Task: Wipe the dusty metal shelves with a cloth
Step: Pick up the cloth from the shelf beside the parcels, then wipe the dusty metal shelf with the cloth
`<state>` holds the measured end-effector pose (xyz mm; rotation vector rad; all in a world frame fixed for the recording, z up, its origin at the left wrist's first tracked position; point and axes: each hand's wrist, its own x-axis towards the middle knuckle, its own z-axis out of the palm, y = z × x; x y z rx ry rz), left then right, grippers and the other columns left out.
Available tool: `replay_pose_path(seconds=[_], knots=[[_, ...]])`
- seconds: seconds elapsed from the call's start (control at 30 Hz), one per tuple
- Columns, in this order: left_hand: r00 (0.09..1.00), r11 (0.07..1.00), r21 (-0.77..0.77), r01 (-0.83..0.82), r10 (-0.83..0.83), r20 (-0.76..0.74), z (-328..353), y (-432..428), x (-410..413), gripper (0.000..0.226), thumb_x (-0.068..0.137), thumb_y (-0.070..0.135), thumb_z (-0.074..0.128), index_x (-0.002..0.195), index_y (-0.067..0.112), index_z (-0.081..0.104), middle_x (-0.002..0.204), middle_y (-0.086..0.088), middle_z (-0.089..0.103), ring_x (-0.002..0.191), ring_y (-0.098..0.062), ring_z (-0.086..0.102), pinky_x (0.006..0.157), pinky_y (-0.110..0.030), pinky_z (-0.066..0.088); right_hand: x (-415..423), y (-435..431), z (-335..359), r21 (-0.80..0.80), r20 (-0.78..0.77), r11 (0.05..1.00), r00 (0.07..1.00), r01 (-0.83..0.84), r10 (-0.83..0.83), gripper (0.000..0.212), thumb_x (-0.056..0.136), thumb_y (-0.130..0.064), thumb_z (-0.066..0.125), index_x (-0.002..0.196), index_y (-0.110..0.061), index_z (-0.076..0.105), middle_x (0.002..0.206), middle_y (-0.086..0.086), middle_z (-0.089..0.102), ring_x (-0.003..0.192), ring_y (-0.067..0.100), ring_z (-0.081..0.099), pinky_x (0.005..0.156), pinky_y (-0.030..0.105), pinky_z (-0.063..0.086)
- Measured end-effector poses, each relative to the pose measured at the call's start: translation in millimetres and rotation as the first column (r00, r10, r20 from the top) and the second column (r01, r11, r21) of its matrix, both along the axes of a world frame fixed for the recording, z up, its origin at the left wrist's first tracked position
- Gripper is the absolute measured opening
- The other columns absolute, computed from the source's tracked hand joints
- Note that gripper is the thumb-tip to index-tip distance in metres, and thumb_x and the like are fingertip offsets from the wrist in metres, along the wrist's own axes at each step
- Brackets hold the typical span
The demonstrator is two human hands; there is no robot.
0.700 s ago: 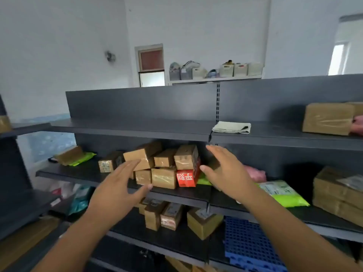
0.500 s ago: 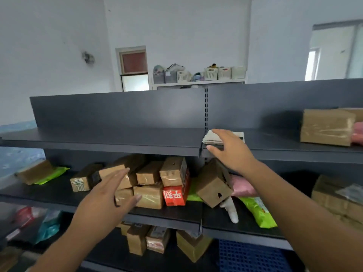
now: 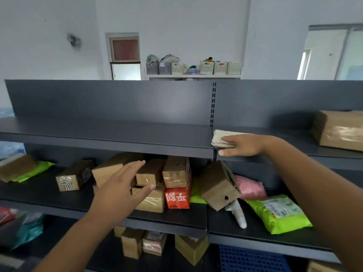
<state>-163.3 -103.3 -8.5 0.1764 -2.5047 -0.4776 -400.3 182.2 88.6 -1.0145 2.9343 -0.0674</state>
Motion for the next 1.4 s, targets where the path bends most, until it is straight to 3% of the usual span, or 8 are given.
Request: replay_pose_path(seconds=[0.23,0.33,0.5,0.6,0.7,1.0,1.17,1.4], knots=[[0.999,0.999,-0.012,-0.03,0.031,0.023,3.2,-5.2,3.4,0.069,0.079,0.059,0.053,0.14,0.036,0.03,0.148,0.008,0.036,0.132,-0.011,0.035,0.103,-0.037,0.038,48.3,-19.1,-31.0,-0.086,-0.534,0.989,0.844,-0.121,0.057,0.054,0.094,-0.024,0.043,0.143,-0.041,0.029,0.136,0.002,0.057,0.112,0.029,0.058,0.082,0.035,0.047],[0.996,0.996,-0.022,-0.09,0.091,0.002,8.6,-14.0,15.0,0.067,0.08,0.057,0.055,0.139,0.035,0.032,0.146,0.008,0.039,0.128,-0.012,0.038,0.098,-0.035,0.039,65.0,-44.7,-24.8,-0.296,-0.582,0.931,0.813,-0.214,0.002,0.052,0.09,-0.018,0.044,0.138,-0.036,0.038,0.124,0.004,0.064,0.103,0.032,0.061,0.074,0.038,0.048],[0.961,0.962,0.005,-0.274,0.274,-0.015,-4.6,-48.2,75.2,0.063,0.08,0.057,0.055,0.136,0.037,0.034,0.139,0.01,0.045,0.121,-0.01,0.045,0.095,-0.033,0.043,120.3,-137.6,-21.2,-0.779,-0.401,0.469,0.906,-0.416,0.137,0.03,0.091,-0.016,0.048,0.119,-0.025,0.055,0.094,-0.011,0.066,0.079,0.006,0.058,0.065,0.015,0.043],[0.895,0.896,0.012,-0.444,0.443,0.04,-32.8,-77.6,144.5,0.061,0.081,0.06,0.053,0.135,0.038,0.036,0.14,0.012,0.045,0.124,-0.01,0.043,0.097,-0.031,0.04,173.0,-209.5,-41.1,-0.984,0.098,0.18,0.862,0.007,0.497,0.018,0.094,-0.026,0.05,0.109,-0.033,0.059,0.093,-0.02,0.063,0.088,-0.002,0.059,0.079,0.019,0.046],[0.799,0.801,0.045,-0.598,0.591,0.11,-61.9,-104.4,231.8,0.059,0.082,0.061,0.049,0.135,0.039,0.036,0.14,0.012,0.045,0.125,-0.012,0.044,0.099,-0.032,0.04,231.2,-274.6,-75.0,-0.872,0.461,0.275,0.492,0.404,0.739,0.028,0.089,-0.043,0.056,0.114,-0.03,0.06,0.111,-0.005,0.07,0.1,0.015,0.068,0.089,0.039,0.055],[0.486,0.48,0.086,-0.873,0.841,0.238,-104.6,-167.2,467.6,0.063,0.084,0.061,0.045,0.14,0.038,0.026,0.148,0.009,0.036,0.131,-0.017,0.038,0.103,-0.039,0.039,424.6,-412.4,-165.4,-0.518,0.722,0.63,-0.099,0.579,0.684,0.038,0.086,-0.049,0.057,0.118,-0.027,0.06,0.119,0.004,0.067,0.106,0.029,0.065,0.094,0.052,0.05],[0.447,0.432,0.117,-0.895,0.864,0.23,-113.3,-216.3,548.6,0.062,0.083,0.061,0.048,0.138,0.04,0.03,0.146,0.009,0.039,0.129,-0.018,0.04,0.1,-0.041,0.041,517.0,-472.2,-194.1,-0.416,0.762,0.704,-0.202,0.575,0.615,0.036,0.081,-0.029,0.071,0.116,-0.023,0.062,0.117,0.006,0.068,0.104,0.031,0.065,0.087,0.059,0.053],[0.443,0.408,0.172,-0.896,0.822,0.356,-155.6,-289.3,607.3,0.064,0.08,0.065,0.046,0.138,0.04,0.03,0.146,0.006,0.038,0.127,-0.021,0.044,0.097,-0.041,0.044,558.9,-551.2,-226.3,-0.399,0.828,0.715,-0.11,0.574,0.55,0.035,0.087,-0.034,0.064,0.119,-0.023,0.06,0.116,0.004,0.067,0.101,0.029,0.065,0.083,0.055,0.055]])
